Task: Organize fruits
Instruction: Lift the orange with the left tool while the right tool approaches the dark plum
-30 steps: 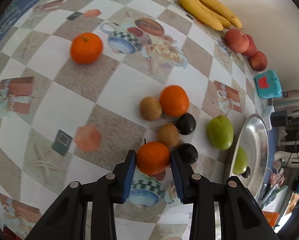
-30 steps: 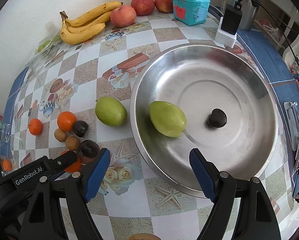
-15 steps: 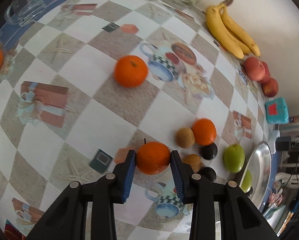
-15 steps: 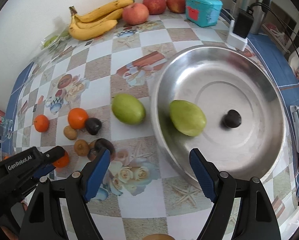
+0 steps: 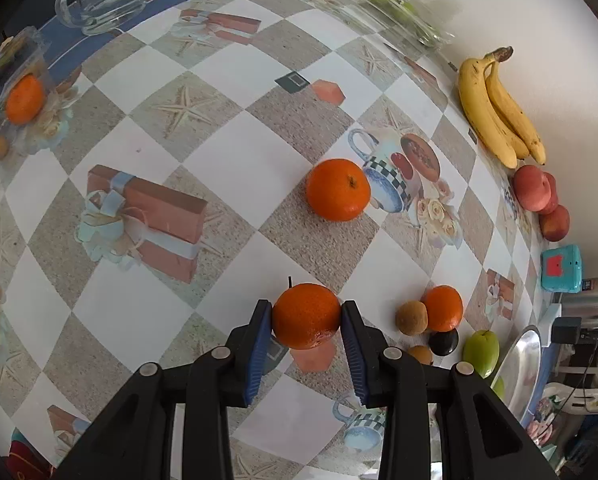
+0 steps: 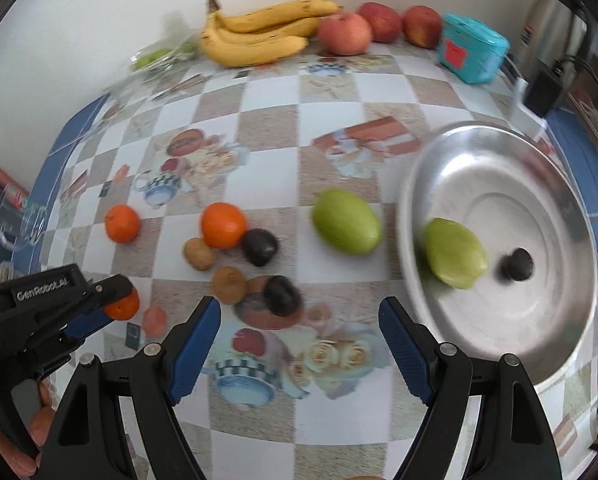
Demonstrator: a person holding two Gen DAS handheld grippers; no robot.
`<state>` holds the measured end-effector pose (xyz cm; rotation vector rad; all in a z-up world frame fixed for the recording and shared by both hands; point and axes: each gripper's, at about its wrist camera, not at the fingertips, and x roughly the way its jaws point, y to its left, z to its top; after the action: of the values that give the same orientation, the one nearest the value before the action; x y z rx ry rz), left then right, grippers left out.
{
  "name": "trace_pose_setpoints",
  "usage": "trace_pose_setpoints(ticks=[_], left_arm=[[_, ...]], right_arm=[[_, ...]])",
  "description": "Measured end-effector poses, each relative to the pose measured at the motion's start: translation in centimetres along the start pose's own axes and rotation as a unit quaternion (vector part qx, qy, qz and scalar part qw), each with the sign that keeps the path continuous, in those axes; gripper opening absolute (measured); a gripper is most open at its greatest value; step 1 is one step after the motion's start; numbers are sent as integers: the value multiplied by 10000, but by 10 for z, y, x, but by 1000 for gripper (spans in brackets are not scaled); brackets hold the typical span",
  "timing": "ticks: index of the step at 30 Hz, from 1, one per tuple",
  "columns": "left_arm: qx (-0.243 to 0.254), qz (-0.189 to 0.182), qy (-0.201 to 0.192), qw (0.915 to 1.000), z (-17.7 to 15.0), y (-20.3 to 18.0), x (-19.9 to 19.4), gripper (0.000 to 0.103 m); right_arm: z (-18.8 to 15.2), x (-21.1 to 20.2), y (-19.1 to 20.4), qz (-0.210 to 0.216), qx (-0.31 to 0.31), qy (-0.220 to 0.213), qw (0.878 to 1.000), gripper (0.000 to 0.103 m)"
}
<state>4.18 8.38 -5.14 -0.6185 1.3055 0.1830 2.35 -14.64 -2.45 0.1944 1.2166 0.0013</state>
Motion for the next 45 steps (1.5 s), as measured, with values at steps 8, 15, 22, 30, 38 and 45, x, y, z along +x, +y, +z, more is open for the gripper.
trace_pose_setpoints(ticks=[8,15,22,30,38,45], left_arm=[[-71,-12,3,10000,5,7,0,38],[-86,25,26,10000,6,9,2,38],[-86,42,42,9999,7,8,4,38],[-78,44,48,9999,8,8,7,38],[-95,23,84,9999,7,8,10,37],[-91,-19,132,9999,8,7,13,38]], right_arm=[[-1,17,17,44,-211,113,9997,82],[1,31,20,21,-197,174,9997,81],[0,42,18,92,-160,263,9995,69],[0,44,12,309,-8,247,9992,53],[1,45,12,311,13,188,9993,44],[0,44,9,208,-83,203,9995,32]])
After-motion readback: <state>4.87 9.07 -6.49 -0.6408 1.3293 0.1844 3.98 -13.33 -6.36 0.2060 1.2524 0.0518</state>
